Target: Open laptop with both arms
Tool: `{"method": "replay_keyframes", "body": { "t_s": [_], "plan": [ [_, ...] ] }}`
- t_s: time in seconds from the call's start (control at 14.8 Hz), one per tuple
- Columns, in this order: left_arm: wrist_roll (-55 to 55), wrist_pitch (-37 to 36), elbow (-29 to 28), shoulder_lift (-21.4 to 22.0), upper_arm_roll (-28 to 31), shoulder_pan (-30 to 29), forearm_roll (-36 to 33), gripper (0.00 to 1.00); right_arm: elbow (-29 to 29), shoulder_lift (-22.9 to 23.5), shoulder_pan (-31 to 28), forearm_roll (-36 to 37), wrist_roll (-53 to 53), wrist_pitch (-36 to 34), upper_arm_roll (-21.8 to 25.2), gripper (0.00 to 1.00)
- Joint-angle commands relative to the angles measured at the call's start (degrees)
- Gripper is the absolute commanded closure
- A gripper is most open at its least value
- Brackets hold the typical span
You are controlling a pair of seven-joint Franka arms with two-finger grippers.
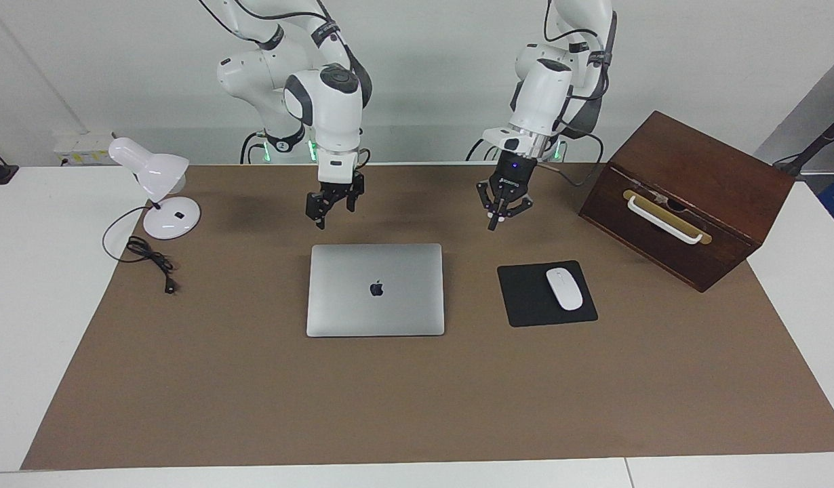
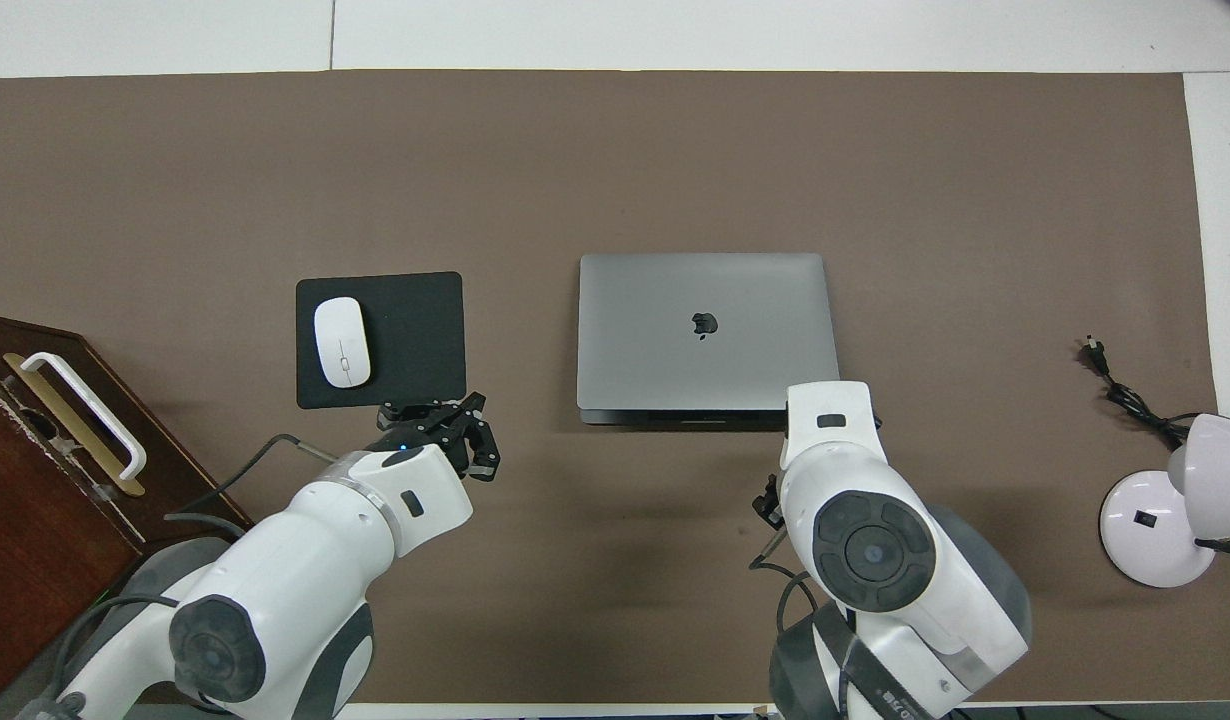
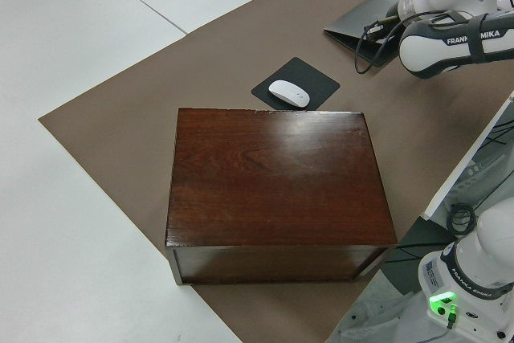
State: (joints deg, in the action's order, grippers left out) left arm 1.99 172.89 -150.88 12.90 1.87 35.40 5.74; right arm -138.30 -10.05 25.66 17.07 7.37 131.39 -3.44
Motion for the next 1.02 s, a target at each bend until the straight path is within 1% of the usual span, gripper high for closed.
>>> {"method": "replay_keyframes", "body": {
  "t_s": [0.0,0.14,0.27,0.47,0.54,0.68,0.95],
  "plan": [
    [-2.34,6.83,-0.65,-4.36,0.85,3.88,0.67,1.0,-1.35,-0.58,1.14,1.91,-0.16,1.59,0.1,0.0],
    [-2.51,10.87,-0.65,-7.44,0.85,5.81,0.67,1.0,-1.44,0.12,1.76,1.91,-0.95,1.94,0.19,0.0],
    [-2.51,11.86,-0.65,-8.24,0.85,6.7,0.67,1.0,-2.14,0.65,1.76,1.91,-0.95,3.69,0.19,0.0],
    [-2.43,13.61,-0.65,-9.64,0.85,7.76,0.67,1.0,-2.41,1.44,1.76,1.91,-2.18,4.4,0.19,0.0],
    [-2.43,15.27,-0.65,-10.87,0.85,8.28,0.67,1.0,-2.41,2.05,1.76,2.0,-2.1,6.06,0.19,0.0],
    [-2.86,20.97,-0.73,-15.08,0.85,9.69,0.67,1.0,-2.5,3.72,1.67,2.87,-2.1,8.08,0.19,0.0],
    [-4.27,27.83,-0.38,-21.14,0.85,10.13,0.67,1.0,-2.5,4.78,1.58,3.93,-2.18,9.15,0.19,0.0]
  ]
}}
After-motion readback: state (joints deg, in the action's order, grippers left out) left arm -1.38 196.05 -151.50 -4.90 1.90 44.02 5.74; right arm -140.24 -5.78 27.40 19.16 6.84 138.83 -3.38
